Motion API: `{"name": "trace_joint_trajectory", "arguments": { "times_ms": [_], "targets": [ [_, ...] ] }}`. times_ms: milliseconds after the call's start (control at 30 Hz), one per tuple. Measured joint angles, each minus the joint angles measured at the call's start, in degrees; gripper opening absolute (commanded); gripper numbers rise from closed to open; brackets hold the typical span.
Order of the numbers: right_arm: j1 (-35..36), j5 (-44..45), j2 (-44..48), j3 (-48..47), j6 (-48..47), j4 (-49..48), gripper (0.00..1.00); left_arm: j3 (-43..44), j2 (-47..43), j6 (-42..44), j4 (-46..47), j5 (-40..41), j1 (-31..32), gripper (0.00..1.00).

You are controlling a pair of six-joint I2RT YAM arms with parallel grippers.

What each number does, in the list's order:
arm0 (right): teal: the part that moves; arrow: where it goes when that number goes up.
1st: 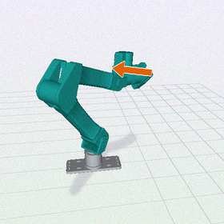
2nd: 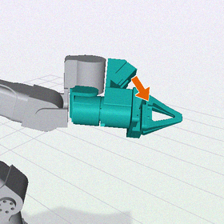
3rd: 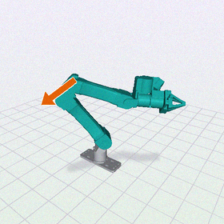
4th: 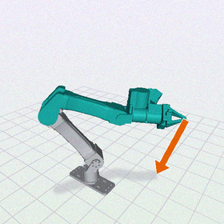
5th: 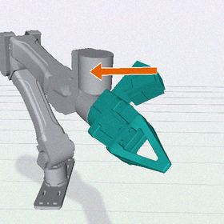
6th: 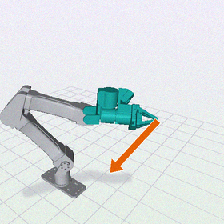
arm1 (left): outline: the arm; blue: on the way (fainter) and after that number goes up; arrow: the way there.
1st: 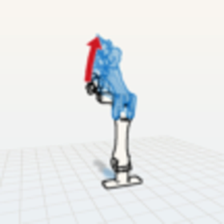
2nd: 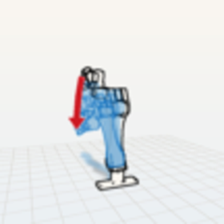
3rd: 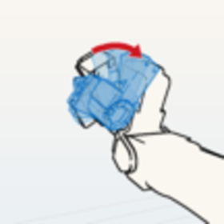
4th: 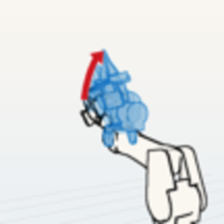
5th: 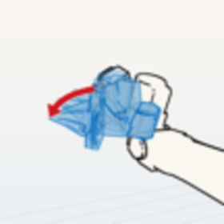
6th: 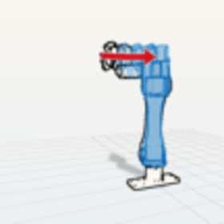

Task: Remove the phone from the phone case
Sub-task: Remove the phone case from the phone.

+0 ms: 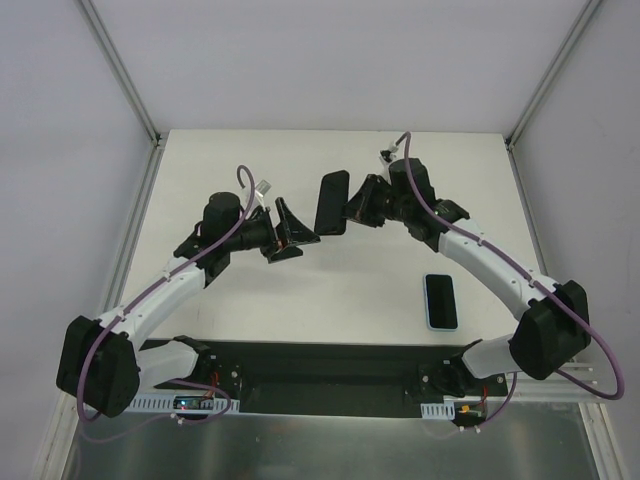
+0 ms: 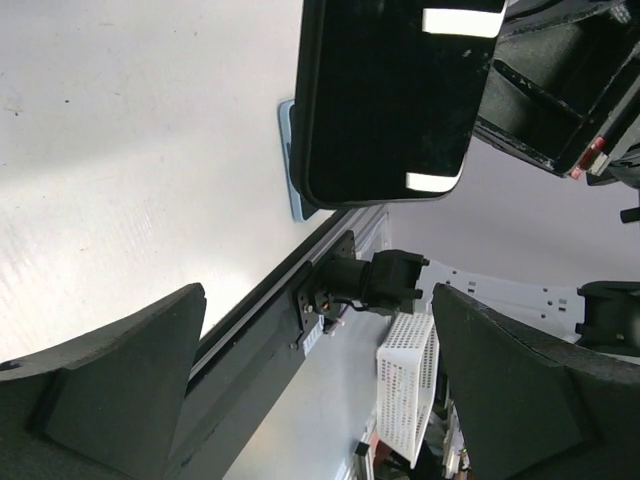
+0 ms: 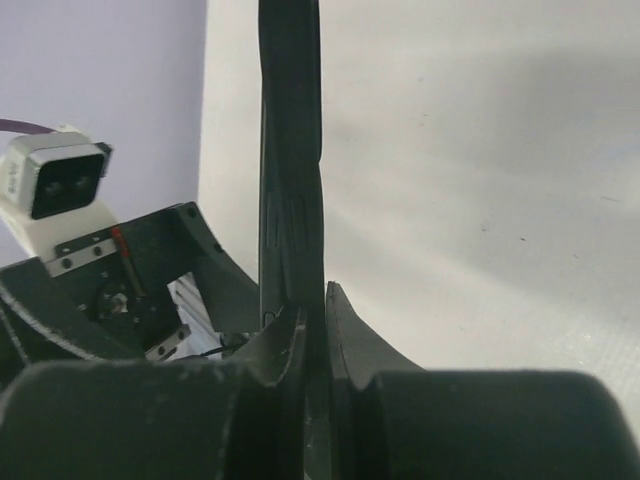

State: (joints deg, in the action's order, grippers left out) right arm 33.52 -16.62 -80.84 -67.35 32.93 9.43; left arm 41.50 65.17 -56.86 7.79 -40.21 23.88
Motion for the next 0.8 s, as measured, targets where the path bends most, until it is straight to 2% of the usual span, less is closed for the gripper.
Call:
{"name": "trace_joint_trajectory", "arguments": {
  "times_ms": [167, 300, 567, 800],
  "targets": [
    [0.26, 4.26, 0.17, 0.31, -3.32, 5.81, 0.01, 0.04, 0.31, 1.53, -2.03, -0.09, 0.02, 0.92],
    [1.62, 10.54, 0.07, 0.31, -6.12, 12.79, 0.02, 1.75, 3.02, 4.37, -7.15, 1.88, 0.96, 0.89],
    [7.13, 22.62, -5.35, 0.74, -6.95, 21.94, 0.02, 4.37, 14.27, 6.78, -12.22, 6.32, 9.44, 0.87],
    [8.63, 24.83, -12.13, 0.68, -5.31, 25.53, 0.02, 4.92, 16.04, 10.23, -11.8, 10.36, 13.57, 0.85]
  ]
}}
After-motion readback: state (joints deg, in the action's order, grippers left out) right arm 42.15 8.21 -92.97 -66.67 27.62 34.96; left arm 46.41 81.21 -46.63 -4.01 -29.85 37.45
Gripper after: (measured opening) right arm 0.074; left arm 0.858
